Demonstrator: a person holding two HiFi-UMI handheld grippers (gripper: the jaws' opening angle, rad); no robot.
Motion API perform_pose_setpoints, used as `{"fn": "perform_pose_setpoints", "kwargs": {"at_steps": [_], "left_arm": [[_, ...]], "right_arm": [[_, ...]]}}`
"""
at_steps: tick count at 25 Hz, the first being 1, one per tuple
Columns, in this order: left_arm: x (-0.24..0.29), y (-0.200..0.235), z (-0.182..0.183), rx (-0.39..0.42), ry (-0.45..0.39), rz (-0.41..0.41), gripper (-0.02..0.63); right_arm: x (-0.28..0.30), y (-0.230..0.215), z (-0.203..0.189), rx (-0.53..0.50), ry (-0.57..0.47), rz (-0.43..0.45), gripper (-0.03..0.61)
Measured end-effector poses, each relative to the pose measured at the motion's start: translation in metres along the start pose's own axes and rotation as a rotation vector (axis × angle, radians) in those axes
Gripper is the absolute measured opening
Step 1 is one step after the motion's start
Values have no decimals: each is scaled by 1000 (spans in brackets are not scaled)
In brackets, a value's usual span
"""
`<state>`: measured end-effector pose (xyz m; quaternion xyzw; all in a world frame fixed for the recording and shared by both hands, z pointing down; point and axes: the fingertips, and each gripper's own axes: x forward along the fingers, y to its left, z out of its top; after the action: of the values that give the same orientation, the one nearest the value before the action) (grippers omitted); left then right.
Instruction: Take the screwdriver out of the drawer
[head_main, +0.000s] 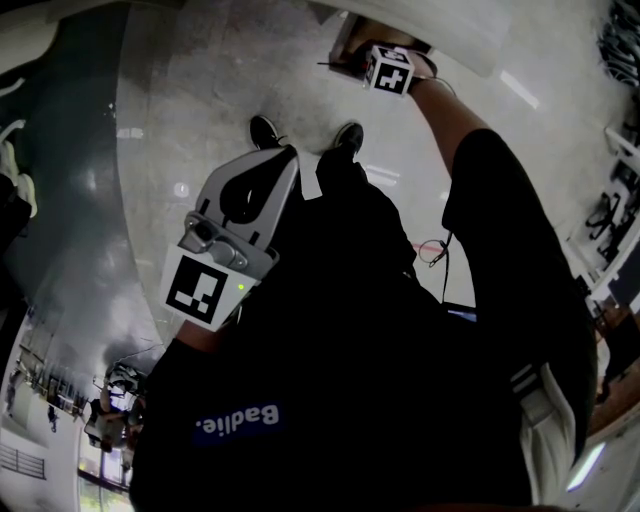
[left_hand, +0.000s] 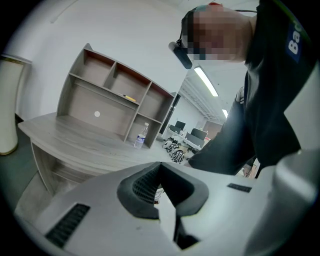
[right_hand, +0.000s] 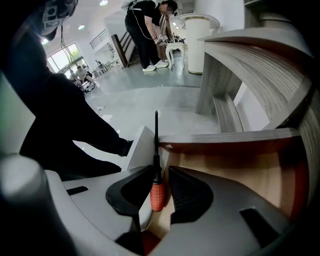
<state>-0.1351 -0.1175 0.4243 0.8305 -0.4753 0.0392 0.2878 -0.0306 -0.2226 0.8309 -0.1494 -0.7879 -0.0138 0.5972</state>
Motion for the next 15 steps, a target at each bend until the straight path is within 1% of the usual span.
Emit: {"fn": "perform_pose_setpoints", "kwargs": {"at_steps": [4, 7, 9, 15], "left_arm": [[3, -3, -5, -10, 9, 6, 2], [3, -6, -5, -13, 9, 6, 2], [1, -5, -7, -14, 11, 5, 2], [4, 0, -7, -18, 3, 5, 2]], "right_arm": [[2, -6, 8, 20, -26, -7, 106], [5, -8, 8, 65, 6, -6, 106], [10, -8, 5, 83, 24, -4, 91], [10, -10, 7, 79, -5, -19, 86]]}}
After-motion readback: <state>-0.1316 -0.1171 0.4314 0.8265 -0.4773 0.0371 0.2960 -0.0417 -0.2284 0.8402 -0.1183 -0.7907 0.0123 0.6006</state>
